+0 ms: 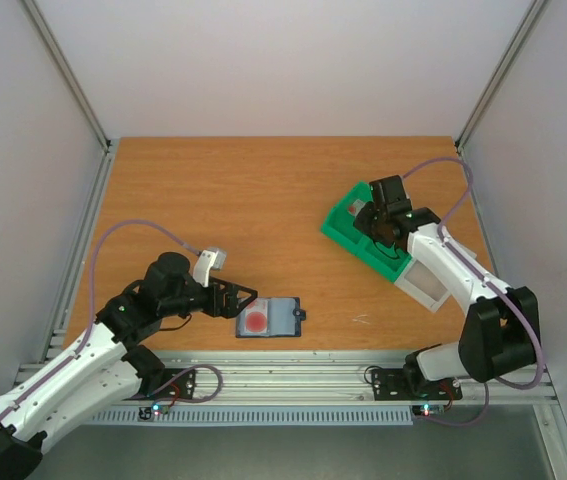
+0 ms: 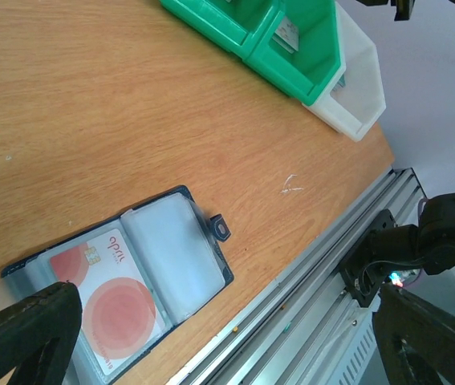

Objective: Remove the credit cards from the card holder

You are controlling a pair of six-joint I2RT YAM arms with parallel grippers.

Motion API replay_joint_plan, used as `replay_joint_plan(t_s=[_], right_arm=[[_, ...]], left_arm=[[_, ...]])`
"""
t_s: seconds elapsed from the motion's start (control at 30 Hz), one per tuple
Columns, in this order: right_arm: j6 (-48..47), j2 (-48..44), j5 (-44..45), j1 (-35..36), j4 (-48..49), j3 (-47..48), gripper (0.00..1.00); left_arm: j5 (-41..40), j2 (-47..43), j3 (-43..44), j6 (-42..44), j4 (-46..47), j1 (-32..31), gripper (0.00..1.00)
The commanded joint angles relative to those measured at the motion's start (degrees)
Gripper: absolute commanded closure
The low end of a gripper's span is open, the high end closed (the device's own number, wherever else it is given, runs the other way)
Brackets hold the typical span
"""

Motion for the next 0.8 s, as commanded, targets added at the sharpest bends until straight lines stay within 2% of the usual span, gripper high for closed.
replay_joint_plan(t_s=[0.0,0.17,0.77], right_arm=[[0.35,2.84,-3.43,-2.14,6.13,2.05,0.99],[0.73,5.89,-6.32,-3.59,10.24,2.58,0.99],[-0.31,16.04,-5.53,-6.09,14.86,6.35,0.99]], left_arm=[[-0.97,0.05,0.21,1.12,-0.22,0.11,0.01],[-1.64,-0.34,0.64,1.12,-1.08,0.08,0.01],[-2.11,0.78,1.03,0.52,-0.7,0.12,0.01]])
